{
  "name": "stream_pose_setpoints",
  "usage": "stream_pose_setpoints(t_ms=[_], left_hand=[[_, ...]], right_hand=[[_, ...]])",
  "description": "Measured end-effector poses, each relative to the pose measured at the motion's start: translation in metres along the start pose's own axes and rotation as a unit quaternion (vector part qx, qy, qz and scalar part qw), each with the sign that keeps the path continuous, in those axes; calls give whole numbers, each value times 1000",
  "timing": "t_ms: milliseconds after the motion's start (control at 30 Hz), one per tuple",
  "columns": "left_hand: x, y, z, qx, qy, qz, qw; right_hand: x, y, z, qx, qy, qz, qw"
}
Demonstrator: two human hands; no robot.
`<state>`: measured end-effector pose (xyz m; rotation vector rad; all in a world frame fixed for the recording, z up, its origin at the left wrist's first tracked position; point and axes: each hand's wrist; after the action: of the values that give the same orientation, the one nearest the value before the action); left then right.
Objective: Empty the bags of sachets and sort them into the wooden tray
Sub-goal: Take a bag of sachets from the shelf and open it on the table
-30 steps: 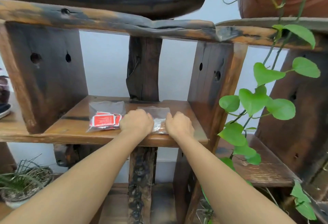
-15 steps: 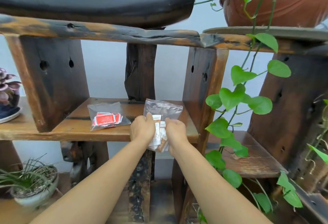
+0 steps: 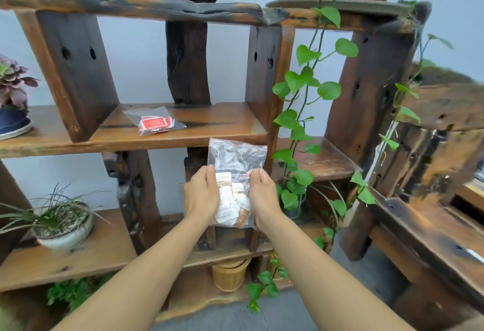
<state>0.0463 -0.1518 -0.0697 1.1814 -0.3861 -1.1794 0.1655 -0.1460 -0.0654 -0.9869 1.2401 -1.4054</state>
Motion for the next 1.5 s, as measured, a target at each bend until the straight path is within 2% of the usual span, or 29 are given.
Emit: stream_pose_setpoints(t_ms=[233, 433, 567, 700, 867, 1067, 1333, 1500], left_hand=[[74, -32, 24, -4, -69, -24, 997], [156, -29, 24, 19, -178, -65, 982], [227, -15, 10, 42, -265, -104, 958], [319, -2, -15, 64, -372, -135, 916], [459, 26, -30, 75, -520, -180, 832], [632, 57, 6, 85, -654, -261, 705], [818, 44, 108, 58, -776, -365, 510], [905, 11, 175, 45, -815, -407, 411]], right_hand=[[96, 37, 8, 38, 89, -18, 995], [184, 74, 51, 24, 205, -58, 977], [249, 102, 101, 16, 290, -105, 951], [335, 132, 160, -16, 396, -147, 906], [466, 168, 226, -61, 527, -214, 820], [642, 192, 272, -87, 685, -227, 686], [853, 206, 234, -164, 822, -259, 481], [954, 215, 188, -194, 861, -274, 382]])
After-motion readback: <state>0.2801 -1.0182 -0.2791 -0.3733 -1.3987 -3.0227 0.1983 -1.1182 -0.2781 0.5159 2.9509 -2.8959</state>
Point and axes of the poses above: each hand's wrist, its own x-axis away from the middle knuckle, its own z-axis out of the back of the hand, y = z × x, and after that the axes turned 1 degree about x, right-handed
